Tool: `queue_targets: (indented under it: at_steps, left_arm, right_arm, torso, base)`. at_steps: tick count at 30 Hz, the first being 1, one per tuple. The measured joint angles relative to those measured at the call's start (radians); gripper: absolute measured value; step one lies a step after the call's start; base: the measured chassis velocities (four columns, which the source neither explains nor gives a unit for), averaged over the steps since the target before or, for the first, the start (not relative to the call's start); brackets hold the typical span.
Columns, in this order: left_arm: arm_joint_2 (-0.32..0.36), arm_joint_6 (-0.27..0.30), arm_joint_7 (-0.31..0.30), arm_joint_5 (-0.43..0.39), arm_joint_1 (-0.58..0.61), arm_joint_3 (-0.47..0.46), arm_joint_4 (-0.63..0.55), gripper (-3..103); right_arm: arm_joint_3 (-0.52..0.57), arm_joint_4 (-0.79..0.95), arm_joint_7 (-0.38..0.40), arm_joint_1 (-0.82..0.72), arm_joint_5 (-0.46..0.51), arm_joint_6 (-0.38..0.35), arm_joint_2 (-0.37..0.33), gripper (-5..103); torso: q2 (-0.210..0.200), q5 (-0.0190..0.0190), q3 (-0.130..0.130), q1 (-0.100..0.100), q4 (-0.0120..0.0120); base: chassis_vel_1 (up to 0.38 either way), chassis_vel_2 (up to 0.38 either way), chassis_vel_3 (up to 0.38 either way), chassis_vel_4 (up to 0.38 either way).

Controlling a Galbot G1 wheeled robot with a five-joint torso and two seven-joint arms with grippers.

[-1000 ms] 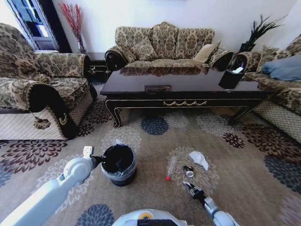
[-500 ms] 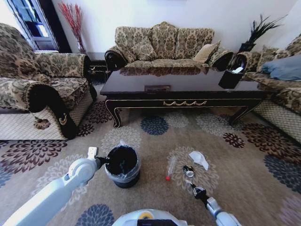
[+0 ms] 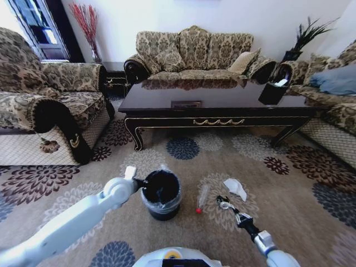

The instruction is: Move to the front of the table and pick up the trash from the floor, then place it into the trash bin.

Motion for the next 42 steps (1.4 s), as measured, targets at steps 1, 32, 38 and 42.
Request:
queue_targets:
  at_steps: [1, 32, 38, 42]
  left_arm:
    - [-0.014, 0.0, -0.004, -0.009, -0.031, 0.026, 0.008, 3]
    - [-0.32, 0.0, -0.07, -0.135, -0.301, 0.354, 0.173, 3]
    - [-0.338, 0.0, -0.077, -0.145, -0.309, 0.365, 0.178, 3]
    - [-0.338, 0.0, -0.079, -0.148, -0.309, 0.365, 0.172, 3]
  right_arm:
    - [0.015, 0.031, 0.002, -0.014, 0.009, -0.003, -0.001, 0]
    - [-0.007, 0.529, 0.053, -0.139, -0.001, -0.148, -0.033, 0]
    - [-0.063, 0.503, 0.05, -0.11, -0.026, -0.161, -0.031, 0]
    - [-0.086, 0.487, 0.054, -0.091, -0.034, -0.167, -0.027, 0]
  torso:
    - [0.0, 0.0, 0.0, 0.0, 0.0001]
    - [0.0, -0.0001, 0.0, 0.0, 0.0]
    - [0.0, -0.0001, 0.0, 0.0, -0.0001]
    - [0.0, 0.0, 0.0, 0.0, 0.0001]
  base:
    - [0.0, 0.0, 0.0, 0.0]
    - [0.0, 0.0, 0.0, 0.0]
    - [0.0, 0.0, 0.0, 0.0]
    - [0.0, 0.0, 0.0, 0.0]
